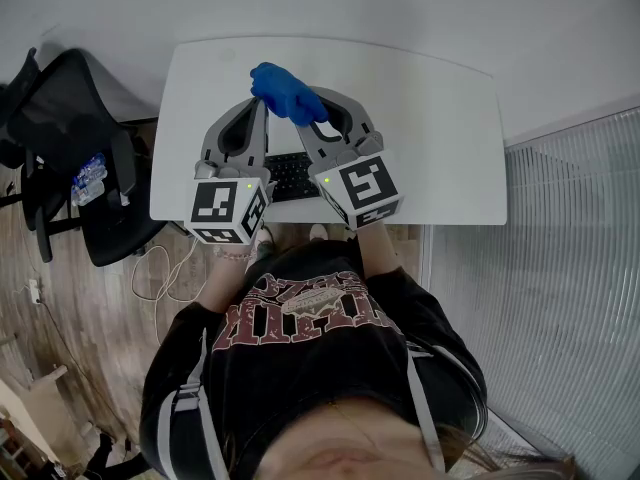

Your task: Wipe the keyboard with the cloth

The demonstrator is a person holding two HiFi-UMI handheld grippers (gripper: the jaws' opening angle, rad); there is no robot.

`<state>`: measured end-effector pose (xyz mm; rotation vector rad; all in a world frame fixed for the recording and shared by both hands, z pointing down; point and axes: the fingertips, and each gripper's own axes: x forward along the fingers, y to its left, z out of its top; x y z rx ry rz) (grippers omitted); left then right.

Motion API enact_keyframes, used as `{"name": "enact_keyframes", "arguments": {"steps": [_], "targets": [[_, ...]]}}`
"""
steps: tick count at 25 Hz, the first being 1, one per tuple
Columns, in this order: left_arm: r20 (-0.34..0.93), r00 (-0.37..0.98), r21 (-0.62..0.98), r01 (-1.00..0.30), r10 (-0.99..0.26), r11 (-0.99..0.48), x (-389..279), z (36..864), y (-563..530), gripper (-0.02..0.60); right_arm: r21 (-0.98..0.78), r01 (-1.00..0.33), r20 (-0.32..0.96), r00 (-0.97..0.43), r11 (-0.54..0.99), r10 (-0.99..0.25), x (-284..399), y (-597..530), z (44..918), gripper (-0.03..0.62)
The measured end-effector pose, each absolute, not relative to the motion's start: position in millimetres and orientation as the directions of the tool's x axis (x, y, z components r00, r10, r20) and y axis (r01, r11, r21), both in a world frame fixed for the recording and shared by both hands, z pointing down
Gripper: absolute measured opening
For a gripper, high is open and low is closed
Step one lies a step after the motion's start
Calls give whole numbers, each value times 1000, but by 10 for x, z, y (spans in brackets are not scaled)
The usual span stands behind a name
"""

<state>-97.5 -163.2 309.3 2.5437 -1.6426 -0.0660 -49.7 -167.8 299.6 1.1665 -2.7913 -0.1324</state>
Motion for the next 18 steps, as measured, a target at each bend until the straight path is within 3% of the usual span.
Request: {"name": "enact_keyframes", "arguments": {"steps": [18], "targets": [[30,417,125,-903,-908,-411,-962,3141,-1636,34,133,-693,83,-704,708,-705,-510,-1665,3042,64]]}}
